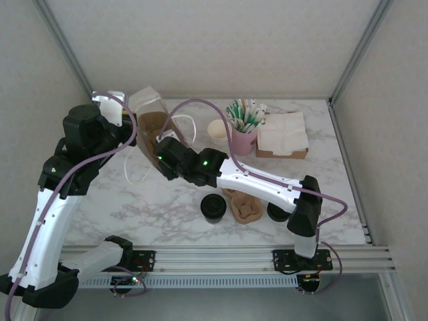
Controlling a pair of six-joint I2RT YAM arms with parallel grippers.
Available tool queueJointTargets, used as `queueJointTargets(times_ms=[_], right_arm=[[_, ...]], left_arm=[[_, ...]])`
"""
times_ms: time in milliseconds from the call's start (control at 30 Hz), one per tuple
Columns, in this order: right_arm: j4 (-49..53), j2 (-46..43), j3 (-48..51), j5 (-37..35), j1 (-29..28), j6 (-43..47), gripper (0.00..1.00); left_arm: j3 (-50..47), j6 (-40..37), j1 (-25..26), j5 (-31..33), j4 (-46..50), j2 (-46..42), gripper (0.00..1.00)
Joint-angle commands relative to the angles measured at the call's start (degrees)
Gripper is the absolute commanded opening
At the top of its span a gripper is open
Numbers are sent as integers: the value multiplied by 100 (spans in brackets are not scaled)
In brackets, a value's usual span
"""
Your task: Pack the takeout coffee
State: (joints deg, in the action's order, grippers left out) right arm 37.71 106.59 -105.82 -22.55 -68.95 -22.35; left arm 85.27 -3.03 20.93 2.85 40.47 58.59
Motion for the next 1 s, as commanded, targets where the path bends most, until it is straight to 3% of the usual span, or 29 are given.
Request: queueJointTargets(times_ms=[0, 167, 333, 500, 800, 967], right_arm=[[-227, -334, 35, -229, -66, -170, 28], [423, -72, -430, -833, -48, -735, 27], [1192, 302, -1118, -718, -37, -1367, 28], [1046, 439, -1226, -257, -36, -1609, 29], [1236, 902, -1243, -242, -36, -2033, 29], [821, 942, -889, -50, -29, -2319, 31]], left_arm=[[-36, 31, 52, -143, -336, -75, 0], [-45, 107, 100, -336, -258, -77, 0], [-352, 161, 163, -332, -333, -237, 0], [-785, 187, 234, -137, -522, -409, 0], [-1130, 387, 333, 172, -746, -608, 0], [-1378, 695, 338, 155, -925, -768, 0]])
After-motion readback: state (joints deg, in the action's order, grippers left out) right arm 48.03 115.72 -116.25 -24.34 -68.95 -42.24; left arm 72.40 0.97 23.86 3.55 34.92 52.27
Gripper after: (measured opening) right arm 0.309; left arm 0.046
